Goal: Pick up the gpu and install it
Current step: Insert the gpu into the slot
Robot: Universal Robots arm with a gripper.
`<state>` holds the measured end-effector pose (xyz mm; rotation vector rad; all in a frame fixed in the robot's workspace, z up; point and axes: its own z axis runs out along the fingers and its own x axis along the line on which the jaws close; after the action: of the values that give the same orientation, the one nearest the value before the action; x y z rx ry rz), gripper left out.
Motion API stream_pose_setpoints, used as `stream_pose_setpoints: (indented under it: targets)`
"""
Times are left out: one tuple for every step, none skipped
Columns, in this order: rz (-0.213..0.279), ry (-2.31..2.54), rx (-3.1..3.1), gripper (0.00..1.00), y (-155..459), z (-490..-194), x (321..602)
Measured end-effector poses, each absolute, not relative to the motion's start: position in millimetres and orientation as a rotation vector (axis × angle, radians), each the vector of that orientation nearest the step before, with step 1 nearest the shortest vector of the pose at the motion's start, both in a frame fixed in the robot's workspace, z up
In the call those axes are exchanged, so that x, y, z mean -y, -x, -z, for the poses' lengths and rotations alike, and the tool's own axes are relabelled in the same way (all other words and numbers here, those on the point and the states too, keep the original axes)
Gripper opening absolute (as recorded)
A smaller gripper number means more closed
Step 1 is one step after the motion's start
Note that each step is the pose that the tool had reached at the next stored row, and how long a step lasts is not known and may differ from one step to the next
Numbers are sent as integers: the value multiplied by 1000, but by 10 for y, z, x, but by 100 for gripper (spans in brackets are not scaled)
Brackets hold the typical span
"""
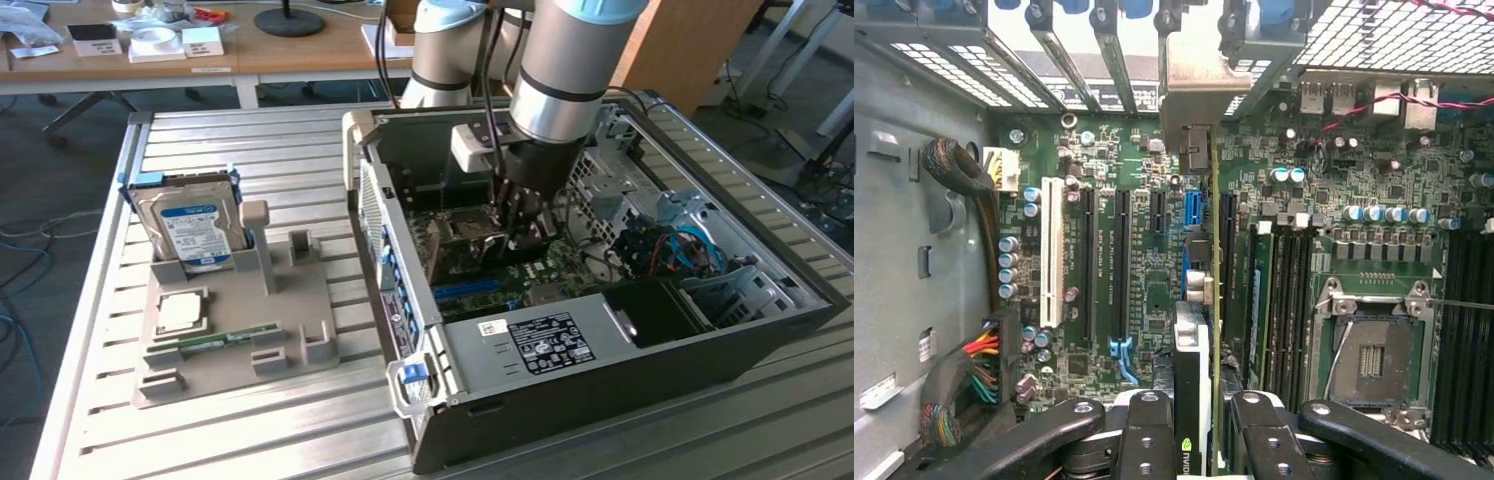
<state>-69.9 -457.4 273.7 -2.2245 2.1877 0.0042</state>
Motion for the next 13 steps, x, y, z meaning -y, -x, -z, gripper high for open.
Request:
stream_pose_setpoints:
  targets:
    - [-4, 2224, -2188, 27, 699, -2736, 4574]
    - [-4, 2224, -2188, 27, 699, -2735, 4574]
    - [-4, 2224, -2187, 27, 700, -2732, 4576]
    - [-4, 2224, -2187, 27, 700, -2728, 4577]
    - [-4, 2224, -2187, 27, 701, -2722, 4577]
    - [-4, 2224, -2188, 27, 701, -2720, 4577]
    - [-4, 2224, -2188, 27, 701, -2721, 4577]
    - [-4, 2224, -2188, 27, 701, -2719, 4578]
    - [-4, 2224, -2188, 27, 701, -2719, 4578]
    - [-4, 2224, -2188, 27, 701, -2719, 4577]
    - [-4, 2224, -2188, 27, 701, -2719, 4578]
    - [-4, 2224, -2188, 27, 701, -2718, 4577]
    - [-4, 2224, -2188, 27, 701, -2717, 4578]
